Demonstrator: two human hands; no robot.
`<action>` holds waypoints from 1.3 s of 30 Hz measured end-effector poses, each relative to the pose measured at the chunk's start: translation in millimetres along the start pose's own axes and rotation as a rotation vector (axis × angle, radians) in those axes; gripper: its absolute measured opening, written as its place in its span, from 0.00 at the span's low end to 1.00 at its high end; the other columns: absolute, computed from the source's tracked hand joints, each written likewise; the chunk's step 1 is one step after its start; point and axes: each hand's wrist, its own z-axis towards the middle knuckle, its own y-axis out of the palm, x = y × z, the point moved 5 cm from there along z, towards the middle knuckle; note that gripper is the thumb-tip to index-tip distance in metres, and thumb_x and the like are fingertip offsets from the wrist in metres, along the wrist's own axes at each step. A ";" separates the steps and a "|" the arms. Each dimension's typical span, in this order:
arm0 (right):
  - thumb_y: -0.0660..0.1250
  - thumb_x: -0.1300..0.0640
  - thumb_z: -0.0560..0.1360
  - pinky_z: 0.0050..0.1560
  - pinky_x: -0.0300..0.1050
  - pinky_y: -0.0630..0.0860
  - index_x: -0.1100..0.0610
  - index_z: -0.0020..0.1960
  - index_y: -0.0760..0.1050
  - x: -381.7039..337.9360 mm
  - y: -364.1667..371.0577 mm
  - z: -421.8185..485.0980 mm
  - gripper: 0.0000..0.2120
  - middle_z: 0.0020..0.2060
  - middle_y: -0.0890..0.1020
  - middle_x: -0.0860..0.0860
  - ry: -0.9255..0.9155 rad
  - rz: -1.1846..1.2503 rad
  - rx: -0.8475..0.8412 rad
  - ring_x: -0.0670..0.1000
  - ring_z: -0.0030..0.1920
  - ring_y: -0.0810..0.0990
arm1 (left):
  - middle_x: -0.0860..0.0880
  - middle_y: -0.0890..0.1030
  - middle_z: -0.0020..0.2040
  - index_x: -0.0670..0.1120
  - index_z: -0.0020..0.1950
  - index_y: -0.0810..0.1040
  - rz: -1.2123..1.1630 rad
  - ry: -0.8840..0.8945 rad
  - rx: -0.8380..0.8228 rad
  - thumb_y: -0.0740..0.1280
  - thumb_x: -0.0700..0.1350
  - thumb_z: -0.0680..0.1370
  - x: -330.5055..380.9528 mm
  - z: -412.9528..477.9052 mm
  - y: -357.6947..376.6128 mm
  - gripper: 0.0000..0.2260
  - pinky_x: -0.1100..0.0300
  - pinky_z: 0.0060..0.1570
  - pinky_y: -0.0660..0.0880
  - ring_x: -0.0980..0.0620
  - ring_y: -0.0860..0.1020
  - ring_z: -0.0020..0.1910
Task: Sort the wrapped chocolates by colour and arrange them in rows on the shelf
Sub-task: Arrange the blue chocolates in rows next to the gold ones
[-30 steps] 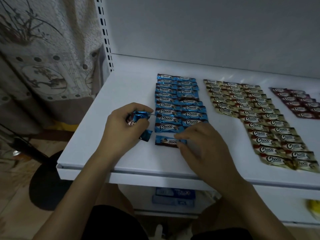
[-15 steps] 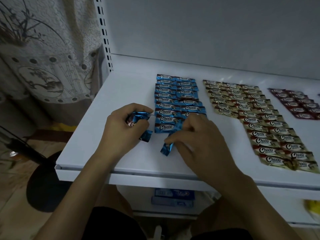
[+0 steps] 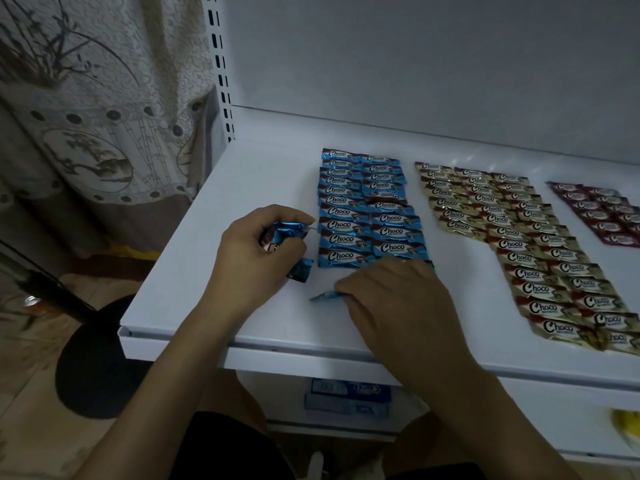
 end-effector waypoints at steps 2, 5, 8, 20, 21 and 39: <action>0.58 0.53 0.77 0.48 0.46 0.66 0.56 0.46 0.80 -1.2 0.5 -1.8 0.13 0.39 0.83 0.54 -0.003 0.060 -0.037 0.50 0.45 0.72 | 0.54 0.80 0.49 0.48 0.49 0.80 -0.004 0.010 -0.002 0.62 0.31 0.77 1.2 -0.2 0.7 0.13 0.73 0.37 0.75 0.66 0.79 0.47; 0.58 0.53 0.74 0.47 0.45 0.68 0.55 0.50 0.82 -1.9 0.8 -4.1 0.15 0.45 0.81 0.52 0.059 0.016 -0.173 0.50 0.49 0.72 | 0.54 0.80 0.48 0.47 0.50 0.80 -0.001 0.022 -0.003 0.62 0.30 0.77 3.2 -0.7 0.9 0.13 0.73 0.36 0.75 0.67 0.79 0.47; 0.57 0.54 0.73 0.46 0.46 0.73 0.56 0.53 0.82 2.6 4.5 -5.8 0.17 0.47 0.80 0.53 0.109 -0.032 -0.198 0.53 0.49 0.74 | 0.55 0.79 0.49 0.48 0.49 0.79 0.010 0.007 0.013 0.62 0.32 0.77 1.0 0.2 0.2 0.13 0.72 0.36 0.75 0.67 0.78 0.47; 0.64 0.48 0.77 0.42 0.28 0.74 0.47 0.58 0.75 9.5 -1.9 25.9 0.10 0.44 0.82 0.44 0.798 1.034 -0.113 0.38 0.45 0.80 | 0.47 0.77 0.38 0.43 0.42 0.82 -0.931 -0.403 -0.033 0.61 0.38 0.71 27.3 9.9 21.5 0.09 0.70 0.20 0.62 0.57 0.67 0.27; 0.64 0.50 0.77 0.40 0.30 0.75 0.49 0.57 0.76 12.1 0.7 30.7 0.10 0.43 0.83 0.46 0.878 1.177 -0.114 0.40 0.44 0.81 | 0.46 0.75 0.38 0.42 0.41 0.81 -1.044 -0.470 -0.079 0.62 0.42 0.69 31.4 9.3 30.5 0.09 0.70 0.18 0.63 0.57 0.65 0.27; 0.61 0.65 0.77 0.32 0.38 0.78 0.58 0.45 0.74 54.8 -27.5 11.6 0.05 0.33 0.83 0.53 1.086 1.546 0.350 0.48 0.32 0.82 | 0.48 0.75 0.43 0.40 0.62 0.75 -1.283 -0.678 -0.233 0.60 0.45 0.77 35.4 2.1 89.9 0.17 0.71 0.18 0.64 0.59 0.67 0.24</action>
